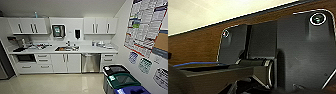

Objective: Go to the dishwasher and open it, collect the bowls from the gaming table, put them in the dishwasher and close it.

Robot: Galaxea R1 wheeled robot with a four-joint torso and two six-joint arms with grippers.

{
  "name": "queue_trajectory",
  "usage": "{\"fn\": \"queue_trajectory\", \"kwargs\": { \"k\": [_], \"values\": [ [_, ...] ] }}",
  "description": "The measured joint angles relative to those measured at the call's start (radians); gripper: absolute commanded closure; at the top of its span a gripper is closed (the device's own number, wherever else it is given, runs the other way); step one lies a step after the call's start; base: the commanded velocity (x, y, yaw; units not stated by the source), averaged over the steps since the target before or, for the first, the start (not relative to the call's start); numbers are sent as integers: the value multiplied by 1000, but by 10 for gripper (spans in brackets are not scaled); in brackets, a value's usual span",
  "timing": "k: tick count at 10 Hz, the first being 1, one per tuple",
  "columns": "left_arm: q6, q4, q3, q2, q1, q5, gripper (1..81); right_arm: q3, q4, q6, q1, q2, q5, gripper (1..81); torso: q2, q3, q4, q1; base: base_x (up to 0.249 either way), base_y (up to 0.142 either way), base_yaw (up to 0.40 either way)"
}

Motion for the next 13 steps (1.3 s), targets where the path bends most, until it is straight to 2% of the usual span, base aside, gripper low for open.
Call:
{"fn": "queue_trajectory", "kwargs": {
  "k": [5,13],
  "values": [
    [0,0,1,2,-1,0,10,-2,1,0,0,0,0,10,0,0,0,-1,100,74,0],
    [0,0,1,0,1,3,10,-2,1,0,-1,0,-1,10,0,0,0,-2,159,75,0]
  ]
}}
